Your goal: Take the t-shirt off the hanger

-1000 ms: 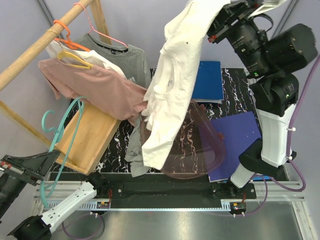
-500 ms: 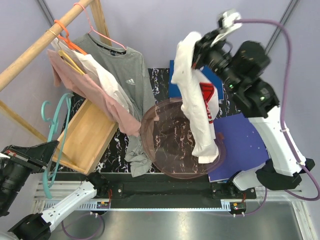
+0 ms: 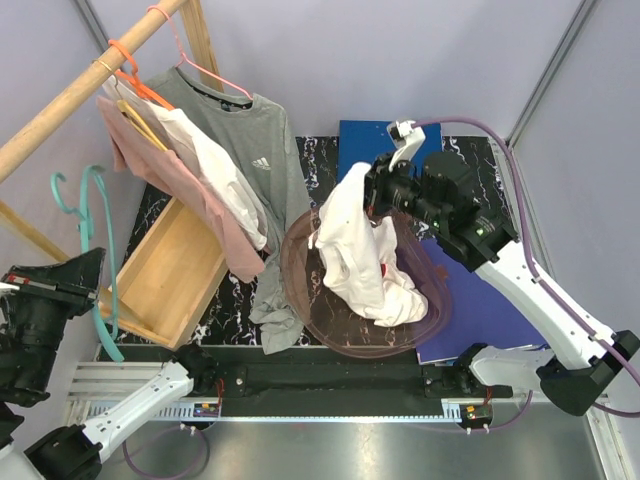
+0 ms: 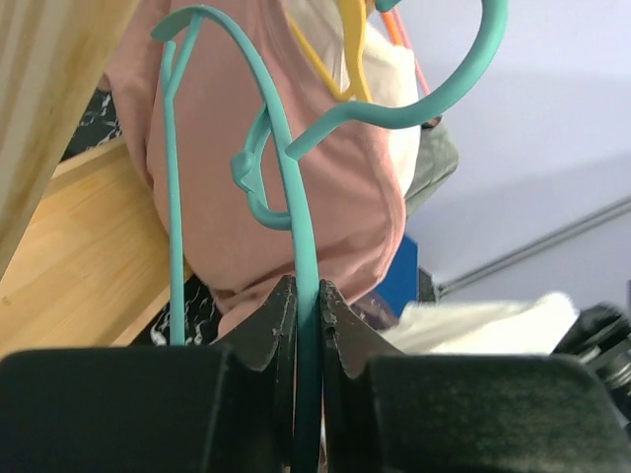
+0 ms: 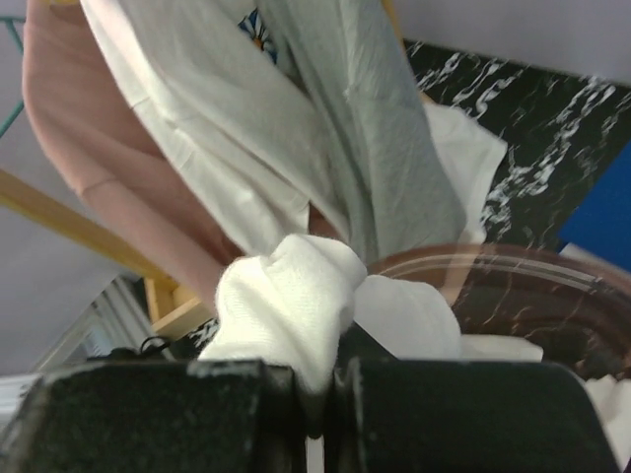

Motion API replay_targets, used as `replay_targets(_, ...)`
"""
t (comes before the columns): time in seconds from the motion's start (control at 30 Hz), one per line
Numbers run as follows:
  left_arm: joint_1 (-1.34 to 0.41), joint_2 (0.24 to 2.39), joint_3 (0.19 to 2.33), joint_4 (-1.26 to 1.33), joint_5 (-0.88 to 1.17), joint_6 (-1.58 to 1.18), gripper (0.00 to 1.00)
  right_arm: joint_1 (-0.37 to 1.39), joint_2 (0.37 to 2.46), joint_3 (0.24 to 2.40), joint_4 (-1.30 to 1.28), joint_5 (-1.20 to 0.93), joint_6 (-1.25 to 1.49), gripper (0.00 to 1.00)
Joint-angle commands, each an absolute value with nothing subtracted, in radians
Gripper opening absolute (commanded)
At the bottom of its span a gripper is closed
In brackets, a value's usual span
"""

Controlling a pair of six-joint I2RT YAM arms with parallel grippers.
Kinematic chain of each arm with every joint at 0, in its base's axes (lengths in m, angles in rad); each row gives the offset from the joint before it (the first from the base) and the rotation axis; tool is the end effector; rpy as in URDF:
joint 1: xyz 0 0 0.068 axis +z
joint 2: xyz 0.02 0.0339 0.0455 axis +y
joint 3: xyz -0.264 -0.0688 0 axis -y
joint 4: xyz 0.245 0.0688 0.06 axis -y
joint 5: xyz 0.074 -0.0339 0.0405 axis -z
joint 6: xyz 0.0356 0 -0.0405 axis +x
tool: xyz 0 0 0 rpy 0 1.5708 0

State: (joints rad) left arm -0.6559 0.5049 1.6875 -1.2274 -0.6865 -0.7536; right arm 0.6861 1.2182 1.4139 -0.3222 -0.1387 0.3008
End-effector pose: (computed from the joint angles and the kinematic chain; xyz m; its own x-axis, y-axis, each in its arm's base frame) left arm -0.0436 0.0621 0.4861 -0.0053 -0.6638 -0.7479 -0.0462 0.7473 -0.6629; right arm 0.2026 0.1722 0.4540 -0.3106 0.1250 -0.9423 -0.6717 0.6726 0.3106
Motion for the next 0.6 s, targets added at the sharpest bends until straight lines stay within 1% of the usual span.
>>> replay_targets(0.0,-0.660,0.549,1.687,-1.039,-0.781,-0.776,0.00,0.684,1.155,1.316,-0.271,-0.274,0.428,0.00)
replay_targets(0.07,-0.661,0.567,1.683,-0.999,-0.801,-0.779,0.00,0.684,1.144,1.253,-0.285,-0.288,0.454,0.00)
replay_targets(0.1,-0.661,0.575,1.684,-0.991,-0.808,-0.794,0.00,0.684,1.144,1.237,-0.308,-0.293,0.459,0.08)
replay_targets(0.13,-0.661,0.581,1.687,-0.982,-0.825,-0.799,0.00,0.684,1.146,1.203,-0.319,-0.298,0.463,0.19)
replay_targets(0.17,-0.660,0.601,1.690,-0.971,-0.834,-0.804,0.00,0.684,1.147,1.186,-0.328,-0.305,0.472,0.35)
replay_targets(0.2,-0.660,0.610,1.695,-0.968,-0.844,-0.817,0.00,0.686,1.149,1.171,-0.339,-0.323,0.476,0.60)
replay_targets(0.23,-0.660,0.620,1.703,-0.962,-0.871,-0.824,0.00,0.684,1.144,1.136,-0.339,-0.333,0.480,0.69)
replay_targets(0.27,-0.661,0.630,1.707,-0.957,-0.886,-0.836,0.00,0.684,1.141,1.118,-0.339,-0.344,0.488,0.74)
replay_targets(0.33,-0.660,0.656,1.709,-0.942,-0.940,-0.842,0.00,0.684,1.118,1.077,-0.341,-0.353,0.488,0.81)
replay_targets(0.57,-0.660,0.724,1.746,-0.919,-1.074,-0.876,0.00,0.686,1.037,1.017,-0.373,-0.365,0.471,0.85)
